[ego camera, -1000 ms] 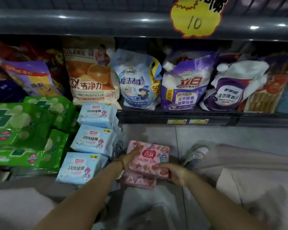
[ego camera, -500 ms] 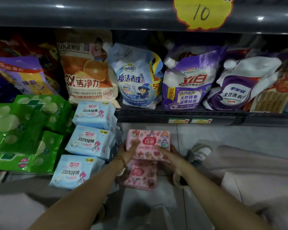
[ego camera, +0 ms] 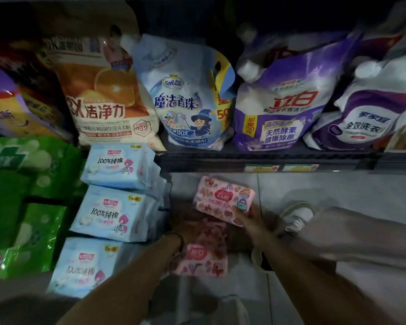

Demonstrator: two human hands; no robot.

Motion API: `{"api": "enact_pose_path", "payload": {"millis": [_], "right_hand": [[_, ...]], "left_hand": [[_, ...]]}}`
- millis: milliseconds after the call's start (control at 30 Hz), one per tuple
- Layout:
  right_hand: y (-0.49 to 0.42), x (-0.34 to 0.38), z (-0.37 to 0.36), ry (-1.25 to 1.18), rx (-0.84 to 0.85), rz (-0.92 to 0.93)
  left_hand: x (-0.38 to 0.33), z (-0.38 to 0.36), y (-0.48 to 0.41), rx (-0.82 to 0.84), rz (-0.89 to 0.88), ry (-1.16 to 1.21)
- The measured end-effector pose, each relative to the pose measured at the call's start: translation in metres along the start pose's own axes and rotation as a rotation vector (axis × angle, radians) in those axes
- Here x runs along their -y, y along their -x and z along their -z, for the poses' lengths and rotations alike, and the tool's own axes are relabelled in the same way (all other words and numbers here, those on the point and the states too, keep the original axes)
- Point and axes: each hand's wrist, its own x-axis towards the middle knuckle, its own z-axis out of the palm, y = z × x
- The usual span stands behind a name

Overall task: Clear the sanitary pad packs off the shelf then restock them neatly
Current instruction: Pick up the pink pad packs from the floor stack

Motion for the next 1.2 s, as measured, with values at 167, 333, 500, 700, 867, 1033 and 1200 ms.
{"api": "enact_pose_path", "payload": {"millis": [167, 333, 500, 700, 867, 1033, 1200], "right_hand": [[0.02, -0.027, -0.011, 0.002, 0.127, -0.148], [0.045, -0.033, -0.01, 0.301, 0.429, -0.336], [0.077, -0.022, -0.017, 0.129, 0.342, -0.204], [0.115, 0.041, 0.006, 0.118, 0.218, -0.105], [0.174, 0.125, 0.029, 0.373, 0.201, 0.158], [0.258, 0.23, 0.016, 0.645, 0.295, 0.321], [0.327, 0.293, -0.006, 0.699, 0.126, 0.681]], "left_hand": [[0.014, 0.0, 0.005, -0.002, 0.085, 0.052], [0.03, -0.004, 0.008, -0.021, 0.063, 0.061], [0.006, 0.017, 0.035, -0.023, -0.076, 0.023], [-0.051, 0.041, 0.095, 0.005, -0.291, -0.054], [-0.074, 0.08, 0.14, 0.154, -0.411, -0.185], [-0.111, 0.111, 0.22, 0.433, -0.58, -0.104], [-0.136, 0.137, 0.273, 0.303, -0.83, 0.097]]}}
